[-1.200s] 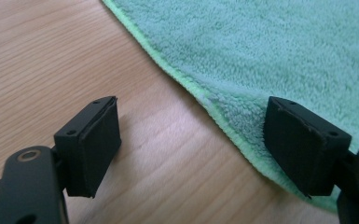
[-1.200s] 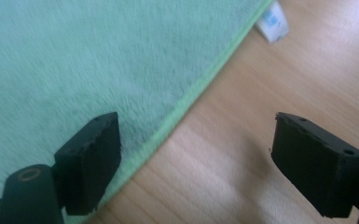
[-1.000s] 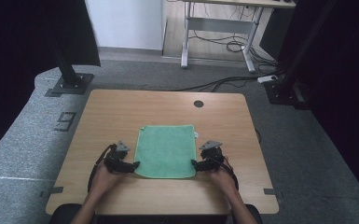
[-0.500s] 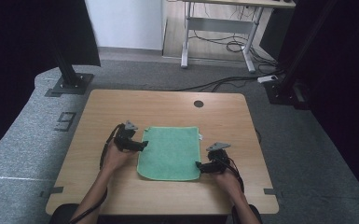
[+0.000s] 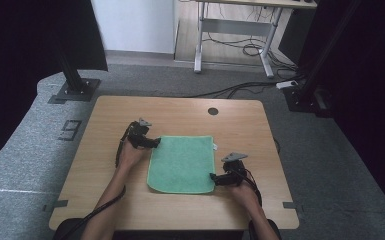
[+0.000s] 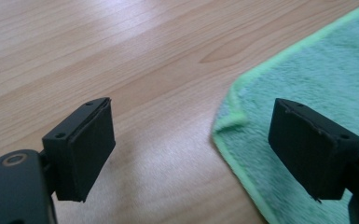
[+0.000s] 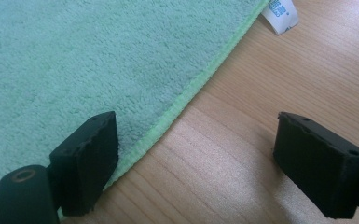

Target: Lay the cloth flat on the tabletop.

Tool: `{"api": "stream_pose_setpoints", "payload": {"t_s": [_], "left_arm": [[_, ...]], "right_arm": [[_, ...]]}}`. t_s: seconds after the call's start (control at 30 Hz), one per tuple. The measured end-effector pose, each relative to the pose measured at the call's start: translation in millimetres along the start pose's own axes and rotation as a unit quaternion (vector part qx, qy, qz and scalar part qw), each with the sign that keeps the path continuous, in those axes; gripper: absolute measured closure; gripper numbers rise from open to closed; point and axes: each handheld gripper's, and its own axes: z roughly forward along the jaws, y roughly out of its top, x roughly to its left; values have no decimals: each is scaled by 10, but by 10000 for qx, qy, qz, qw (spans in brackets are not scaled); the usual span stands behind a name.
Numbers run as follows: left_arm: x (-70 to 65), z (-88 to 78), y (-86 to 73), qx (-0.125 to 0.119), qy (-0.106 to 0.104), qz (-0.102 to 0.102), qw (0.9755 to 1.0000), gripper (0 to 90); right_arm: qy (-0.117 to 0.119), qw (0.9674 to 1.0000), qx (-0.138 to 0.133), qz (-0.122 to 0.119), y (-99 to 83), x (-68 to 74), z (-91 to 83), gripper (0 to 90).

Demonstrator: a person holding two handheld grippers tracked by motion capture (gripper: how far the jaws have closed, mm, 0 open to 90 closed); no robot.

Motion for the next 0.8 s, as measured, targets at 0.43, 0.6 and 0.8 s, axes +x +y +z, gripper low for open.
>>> {"api": "stream_pose_setpoints", "payload": {"t_s": [0.43, 0.6, 0.8], "left_arm": [[166, 167, 62, 72, 469, -343, 9983, 146], [212, 172, 85, 79, 570, -461, 9973, 146], [235, 155, 84, 144, 654, -456, 9967, 147]], "right_arm": [[-11, 10000, 2, 15, -1, 1, 0, 135], [-15, 10000, 1, 17, -2, 1, 1, 135], [-16, 10000, 1, 19, -2, 1, 1, 133]]}}
